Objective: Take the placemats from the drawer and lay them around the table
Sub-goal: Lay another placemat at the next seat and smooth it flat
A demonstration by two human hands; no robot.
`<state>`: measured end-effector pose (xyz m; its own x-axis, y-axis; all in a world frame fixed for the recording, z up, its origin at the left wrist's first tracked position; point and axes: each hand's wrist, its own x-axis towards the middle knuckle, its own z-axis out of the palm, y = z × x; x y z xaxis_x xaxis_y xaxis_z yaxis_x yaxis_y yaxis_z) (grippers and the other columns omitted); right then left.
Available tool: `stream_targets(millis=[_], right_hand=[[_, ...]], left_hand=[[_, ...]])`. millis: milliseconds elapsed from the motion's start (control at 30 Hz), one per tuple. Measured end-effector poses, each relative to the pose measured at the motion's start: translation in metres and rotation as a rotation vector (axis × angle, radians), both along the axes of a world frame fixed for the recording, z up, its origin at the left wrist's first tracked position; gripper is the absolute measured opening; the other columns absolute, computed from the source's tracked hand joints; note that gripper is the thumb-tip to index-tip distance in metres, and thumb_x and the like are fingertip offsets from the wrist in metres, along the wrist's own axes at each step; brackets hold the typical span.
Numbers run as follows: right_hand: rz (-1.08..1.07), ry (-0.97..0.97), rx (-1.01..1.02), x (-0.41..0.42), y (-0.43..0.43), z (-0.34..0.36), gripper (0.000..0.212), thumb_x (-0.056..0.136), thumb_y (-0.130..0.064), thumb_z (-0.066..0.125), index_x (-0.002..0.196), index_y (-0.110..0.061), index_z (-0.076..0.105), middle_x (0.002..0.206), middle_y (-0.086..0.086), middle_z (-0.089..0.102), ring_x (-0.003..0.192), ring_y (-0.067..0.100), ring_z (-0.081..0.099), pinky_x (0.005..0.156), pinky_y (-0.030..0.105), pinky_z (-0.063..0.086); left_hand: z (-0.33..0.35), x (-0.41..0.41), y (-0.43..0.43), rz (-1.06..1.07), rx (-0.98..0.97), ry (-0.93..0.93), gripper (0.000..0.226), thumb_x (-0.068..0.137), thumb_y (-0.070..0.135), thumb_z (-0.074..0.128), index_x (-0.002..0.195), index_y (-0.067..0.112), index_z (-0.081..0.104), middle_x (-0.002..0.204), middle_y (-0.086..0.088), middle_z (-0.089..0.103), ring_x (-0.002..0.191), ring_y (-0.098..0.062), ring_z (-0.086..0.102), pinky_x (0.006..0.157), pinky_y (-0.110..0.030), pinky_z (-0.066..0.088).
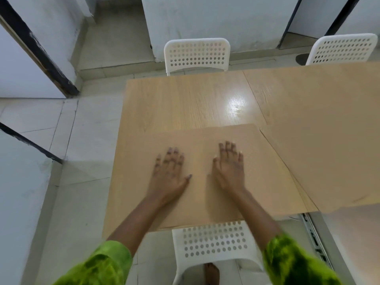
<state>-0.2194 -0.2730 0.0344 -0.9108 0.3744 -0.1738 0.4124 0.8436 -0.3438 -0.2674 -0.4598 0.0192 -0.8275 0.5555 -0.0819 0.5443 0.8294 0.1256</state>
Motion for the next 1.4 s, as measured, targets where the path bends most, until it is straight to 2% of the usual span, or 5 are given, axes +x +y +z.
stream_targets(millis=[133, 267, 433, 700, 1400], right_hand=[[0.095, 0.028, -0.057, 0.048, -0.048, -0.009, 0.077, 0.081, -0.047, -0.006, 0.151, -0.018, 0.003, 0.161, 0.005, -0.002, 0.148, 0.018, -0.008, 0.114, 0.033, -0.012], [0.073, 0.026, 0.034, 0.059, -0.027, -0.018, 0.080, 0.078, -0.048, -0.006, 0.151, -0.013, 0.001, 0.160, 0.008, -0.002, 0.148, 0.020, -0.005, 0.115, 0.033, -0.010], [0.020, 0.020, 0.071, 0.064, 0.006, -0.016, 0.082, 0.078, -0.049, -0.008, 0.151, -0.013, -0.001, 0.160, 0.008, -0.003, 0.148, 0.020, -0.005, 0.116, 0.033, -0.008], [-0.053, -0.014, 0.084, 0.068, 0.031, -0.016, 0.058, 0.100, -0.033, 0.023, 0.151, -0.012, 0.006, 0.160, 0.009, -0.001, 0.148, 0.021, -0.004, 0.119, 0.034, -0.004], [-0.035, -0.036, 0.077, 0.068, 0.030, -0.013, 0.057, 0.100, -0.033, 0.023, 0.151, -0.013, 0.008, 0.160, 0.009, -0.003, 0.148, 0.021, -0.006, 0.120, 0.037, -0.003]], left_hand=[[-0.009, 0.048, 0.022, -0.082, 0.018, -0.043, 0.063, 0.093, 0.047, 0.001, 0.149, 0.018, -0.006, 0.161, 0.000, -0.006, 0.143, -0.014, -0.019, 0.115, -0.037, -0.015], [-0.014, 0.047, 0.006, -0.013, -0.024, 0.035, 0.073, 0.094, 0.054, 0.004, 0.147, 0.009, 0.027, 0.157, -0.007, 0.023, 0.146, -0.020, 0.012, 0.114, -0.039, -0.002], [-0.015, 0.034, -0.027, 0.095, -0.001, 0.018, 0.079, 0.087, 0.057, 0.001, 0.151, 0.012, 0.007, 0.161, -0.003, 0.003, 0.148, -0.015, -0.004, 0.118, -0.037, -0.009], [-0.012, 0.029, -0.052, 0.154, 0.003, -0.022, 0.082, 0.083, 0.059, -0.004, 0.152, 0.014, -0.001, 0.161, 0.000, -0.005, 0.148, -0.013, -0.008, 0.120, -0.038, -0.004], [-0.013, 0.028, -0.057, 0.151, -0.048, -0.028, 0.084, 0.081, 0.060, -0.008, 0.151, 0.014, -0.002, 0.161, -0.002, -0.005, 0.148, -0.016, -0.008, 0.120, -0.038, -0.005]])
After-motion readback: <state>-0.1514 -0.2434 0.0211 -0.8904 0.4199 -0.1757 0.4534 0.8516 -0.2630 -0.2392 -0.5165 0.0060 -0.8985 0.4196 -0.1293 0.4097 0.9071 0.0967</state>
